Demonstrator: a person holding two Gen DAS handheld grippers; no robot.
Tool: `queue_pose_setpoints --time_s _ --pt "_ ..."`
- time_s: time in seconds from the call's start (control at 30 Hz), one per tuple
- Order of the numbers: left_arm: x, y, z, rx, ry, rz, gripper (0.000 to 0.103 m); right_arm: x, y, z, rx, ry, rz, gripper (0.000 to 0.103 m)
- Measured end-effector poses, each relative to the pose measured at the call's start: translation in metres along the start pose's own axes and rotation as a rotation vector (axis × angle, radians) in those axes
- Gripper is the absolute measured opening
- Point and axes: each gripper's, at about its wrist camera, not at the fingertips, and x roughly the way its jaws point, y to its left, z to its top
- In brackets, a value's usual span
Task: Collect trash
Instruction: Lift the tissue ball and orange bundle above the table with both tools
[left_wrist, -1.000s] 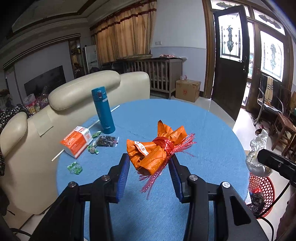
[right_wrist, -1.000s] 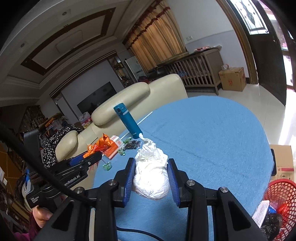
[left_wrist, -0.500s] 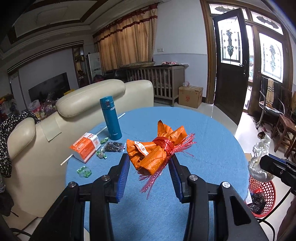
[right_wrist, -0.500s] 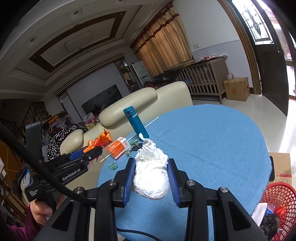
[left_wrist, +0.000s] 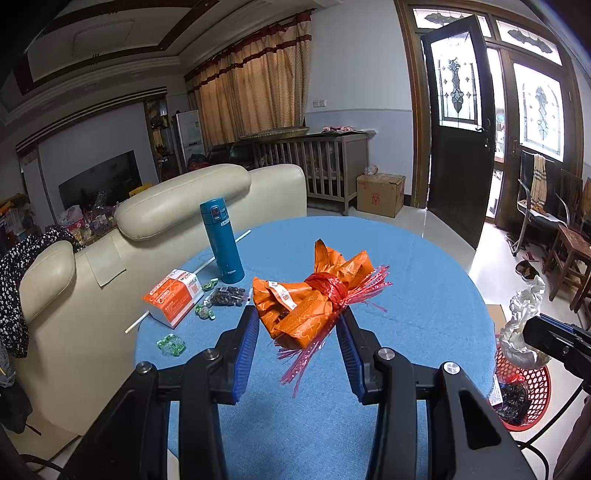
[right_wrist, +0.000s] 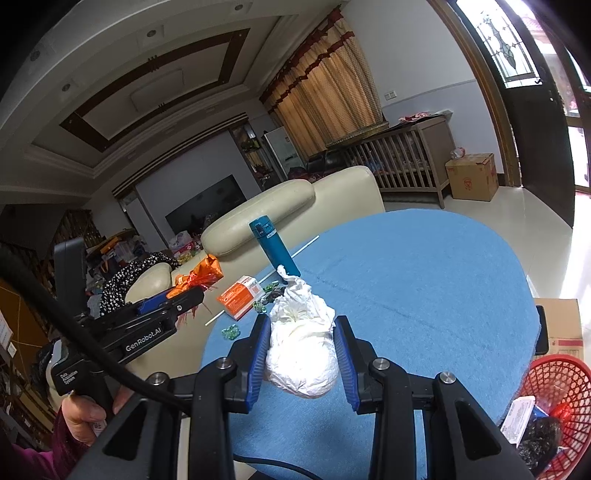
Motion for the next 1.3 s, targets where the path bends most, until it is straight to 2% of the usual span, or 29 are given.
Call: queue_pose_setpoints --time_s 1.3 --pt "0.003 -0.004 -0.002 0.03 0.002 -0.002 0.045 -0.021 -0.012 -0.002 0.035 -0.042 0.02 0.038"
